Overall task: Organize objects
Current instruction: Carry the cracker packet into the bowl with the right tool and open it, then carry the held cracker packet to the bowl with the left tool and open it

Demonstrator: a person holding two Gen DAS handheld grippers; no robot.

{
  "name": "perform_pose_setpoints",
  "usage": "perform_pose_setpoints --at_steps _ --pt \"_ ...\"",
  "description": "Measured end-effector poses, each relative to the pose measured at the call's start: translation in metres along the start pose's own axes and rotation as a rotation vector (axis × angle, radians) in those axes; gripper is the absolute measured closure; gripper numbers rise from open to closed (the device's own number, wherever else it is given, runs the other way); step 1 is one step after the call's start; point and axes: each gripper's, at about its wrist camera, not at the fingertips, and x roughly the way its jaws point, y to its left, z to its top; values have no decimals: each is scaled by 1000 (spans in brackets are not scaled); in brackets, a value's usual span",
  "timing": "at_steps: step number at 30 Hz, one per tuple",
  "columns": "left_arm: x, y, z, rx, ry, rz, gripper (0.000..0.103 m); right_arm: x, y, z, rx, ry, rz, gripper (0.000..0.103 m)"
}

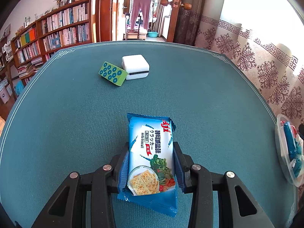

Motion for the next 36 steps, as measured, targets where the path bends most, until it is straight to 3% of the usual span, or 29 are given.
perform_pose_setpoints --at_steps 6,10,21,36 --pt "-3 -8 -2 11 8 -39 60 -27 16 -21 -150 -68 -27 59" --pt "-3 -17 -5 20 22 -56 60 -39 17 -37 -206 -66 -19 59" --pt "-9 -67 -9 93 53 -145 60 -58 -12 -66 -214 -18 -12 59" --pt "-38 -180 -2 295 32 -263 60 -80 -50 -77 -201 -40 16 58"
